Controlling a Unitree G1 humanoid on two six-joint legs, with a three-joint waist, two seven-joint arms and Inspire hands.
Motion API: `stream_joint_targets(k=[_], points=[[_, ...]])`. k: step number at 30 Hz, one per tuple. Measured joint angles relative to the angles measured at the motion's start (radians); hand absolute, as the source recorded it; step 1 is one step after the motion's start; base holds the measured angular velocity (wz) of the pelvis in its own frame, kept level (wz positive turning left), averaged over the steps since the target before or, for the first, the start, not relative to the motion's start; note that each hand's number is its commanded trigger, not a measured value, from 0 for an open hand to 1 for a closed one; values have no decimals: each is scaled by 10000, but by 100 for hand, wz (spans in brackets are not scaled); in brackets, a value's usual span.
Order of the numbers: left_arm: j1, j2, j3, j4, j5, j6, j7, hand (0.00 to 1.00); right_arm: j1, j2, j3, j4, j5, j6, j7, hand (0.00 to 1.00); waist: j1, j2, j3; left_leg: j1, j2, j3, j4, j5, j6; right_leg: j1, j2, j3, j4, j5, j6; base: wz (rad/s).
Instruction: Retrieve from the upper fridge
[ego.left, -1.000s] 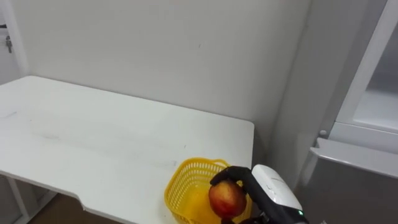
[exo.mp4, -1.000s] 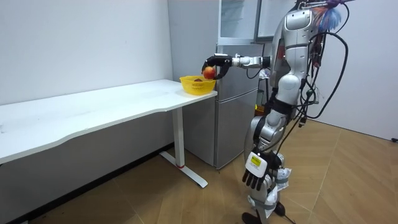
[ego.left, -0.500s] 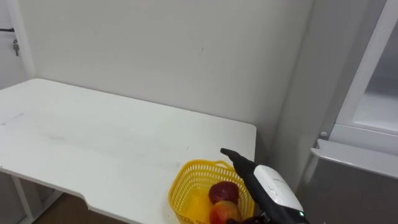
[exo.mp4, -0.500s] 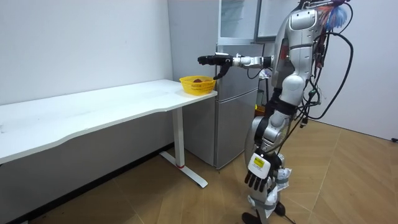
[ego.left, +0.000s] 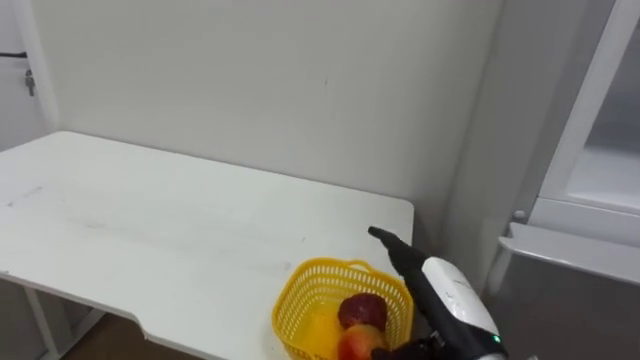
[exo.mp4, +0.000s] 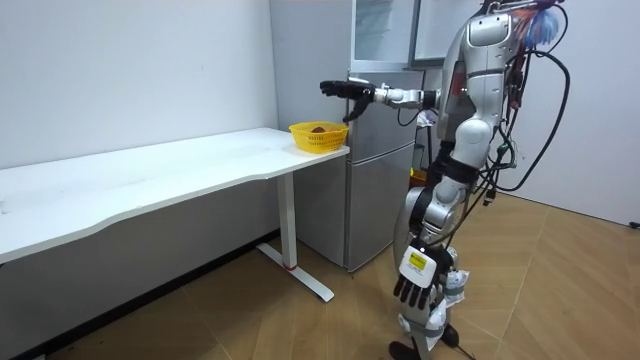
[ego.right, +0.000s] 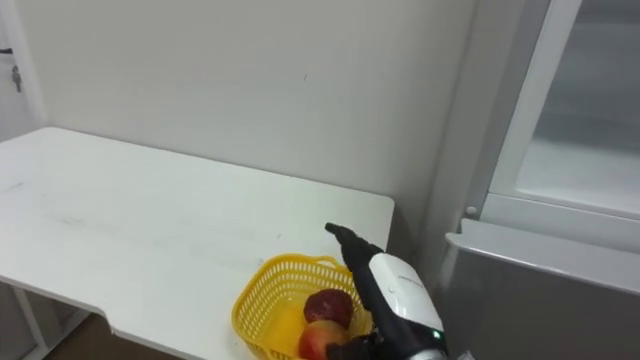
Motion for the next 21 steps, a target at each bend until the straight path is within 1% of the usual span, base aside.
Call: stream_joint_targets(k=[3, 6, 8, 10, 16, 19, 21], points=[[37, 1, 8, 8, 0, -10, 3, 0, 0, 26, -131, -418, 379, -226, -204, 0, -66, 23, -12, 31, 3, -28, 9, 4, 1, 9, -1, -5, 0, 0, 0, 0], [73, 1, 9, 30, -3, -42, 17, 0, 0, 55, -192, -639, 762, -372, -323, 0, -146, 52, 6, 111, 5, -18, -4, 4, 2, 84, 3, 1, 3, 0, 0, 0], [111, 3, 5, 48, -20, -49, 105, 0, 10, 170, -182, -882, 1149, -401, -326, 0, -287, 80, 18, 163, 7, -18, -62, 2, 2, 131, 7, 6, 5, -3, 5, 0], [116, 5, 5, 60, -26, -50, 232, 0, 11, 178, -178, -1114, 1295, -436, -325, 0, -344, 82, 19, 161, 4, -12, -99, 1, 2, 117, 9, 16, 6, -3, 4, 0], [360, -12, -3, 57, -42, -78, 444, 0, 18, 172, -195, -1632, 1287, -576, -338, 0, -654, 69, 12, 185, 0, 120, -85, 2, 2, 116, 12, 108, 4, -5, 4, -4], [406, -20, -13, 70, -50, -81, 541, 0, 29, 175, -195, -1747, 1211, -576, -338, 0, -807, 74, 12, 187, 3, 158, -93, 2, 2, 107, 18, 162, 9, -5, 4, -4], [420, -25, -5, 70, -31, -82, 545, 0, 68, 178, -225, -1833, 1086, -581, -340, 0, -840, 89, 4, 229, 11, 225, -113, 2, 2, 100, 39, 258, 7, -5, 4, -8]])
